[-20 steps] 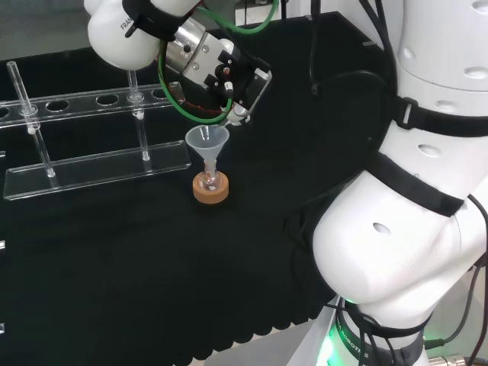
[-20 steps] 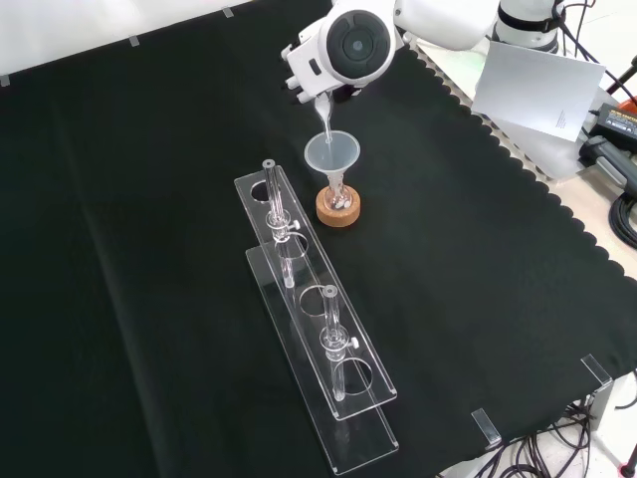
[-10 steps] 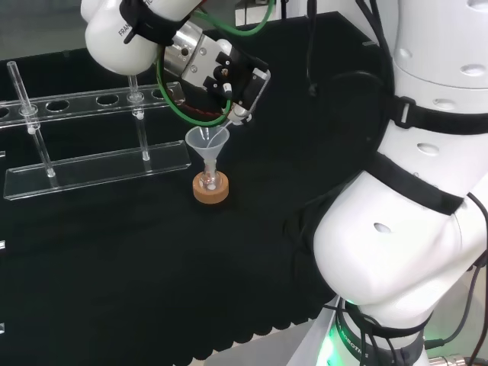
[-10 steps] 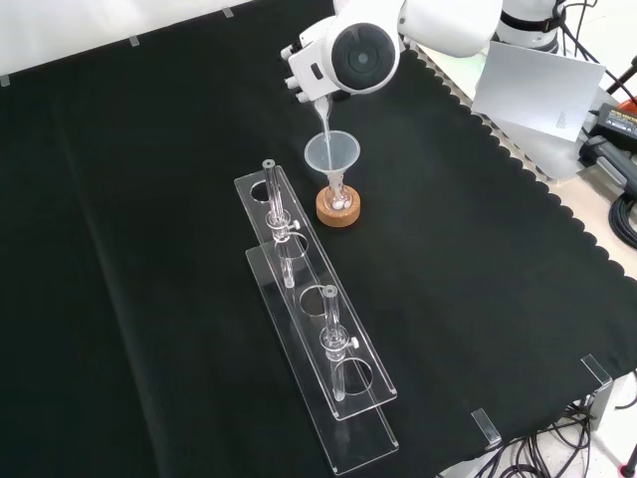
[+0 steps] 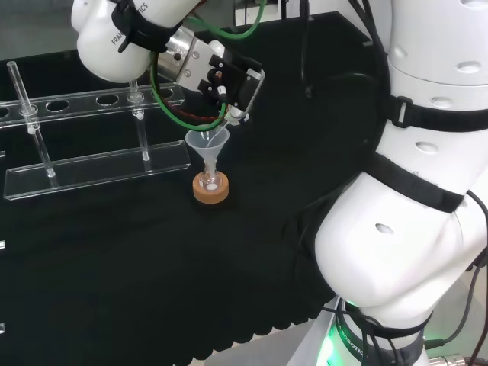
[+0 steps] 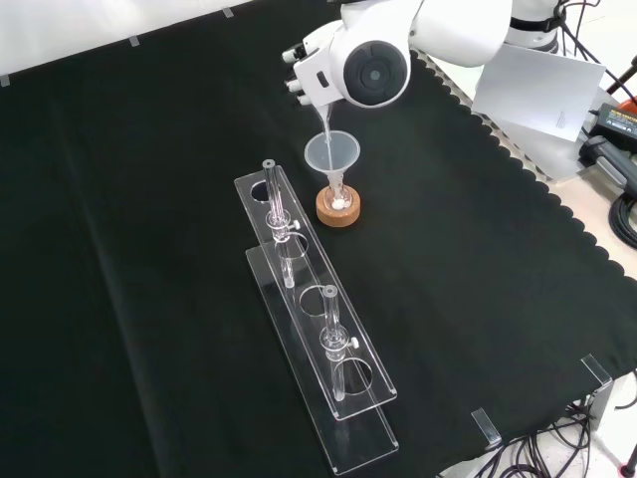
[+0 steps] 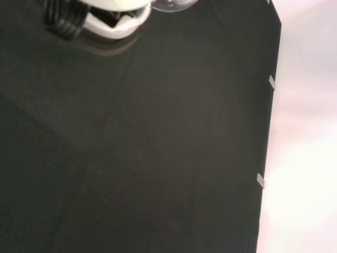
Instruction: Pour all the NaCl from the weighing funnel into the round-bottom flask.
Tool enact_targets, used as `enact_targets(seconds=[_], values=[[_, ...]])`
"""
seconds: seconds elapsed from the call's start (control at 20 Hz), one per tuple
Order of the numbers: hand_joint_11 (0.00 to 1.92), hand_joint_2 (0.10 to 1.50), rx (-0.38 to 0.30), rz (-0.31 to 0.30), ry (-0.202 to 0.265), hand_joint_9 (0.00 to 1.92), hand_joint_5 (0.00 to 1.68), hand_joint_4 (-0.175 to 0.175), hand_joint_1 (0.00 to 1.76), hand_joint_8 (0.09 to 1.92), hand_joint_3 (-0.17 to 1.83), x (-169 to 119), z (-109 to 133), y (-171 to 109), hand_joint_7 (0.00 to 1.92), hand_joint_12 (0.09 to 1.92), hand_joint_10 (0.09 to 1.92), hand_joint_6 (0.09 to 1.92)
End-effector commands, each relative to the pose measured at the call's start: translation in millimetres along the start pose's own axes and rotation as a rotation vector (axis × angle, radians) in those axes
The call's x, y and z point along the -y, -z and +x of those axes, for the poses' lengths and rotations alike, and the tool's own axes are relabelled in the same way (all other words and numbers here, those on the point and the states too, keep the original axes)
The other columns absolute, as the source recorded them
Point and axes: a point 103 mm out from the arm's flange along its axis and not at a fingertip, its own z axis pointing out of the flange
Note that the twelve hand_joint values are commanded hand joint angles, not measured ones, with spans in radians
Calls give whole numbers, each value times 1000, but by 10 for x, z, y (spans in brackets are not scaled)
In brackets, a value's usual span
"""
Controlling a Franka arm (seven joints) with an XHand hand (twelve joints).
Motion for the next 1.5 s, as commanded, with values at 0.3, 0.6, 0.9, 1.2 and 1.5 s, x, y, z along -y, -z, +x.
enact_targets(seconds=[0.3,0.6,0.9,1.2,1.5], values=[[1056,729,56,-2,-17,1316,1318,175,1123,634,492,22,32,112,862,873,87,525],[1055,729,82,-5,-22,1315,1318,175,1123,637,492,40,43,139,860,873,87,526],[1055,729,109,22,-39,1314,1317,175,1122,639,492,58,29,146,856,874,87,528],[1053,729,154,47,-58,1312,1316,175,1122,641,493,55,33,150,852,875,87,529],[1052,729,159,50,-64,1312,1316,175,1122,643,493,87,48,212,848,875,87,530]])
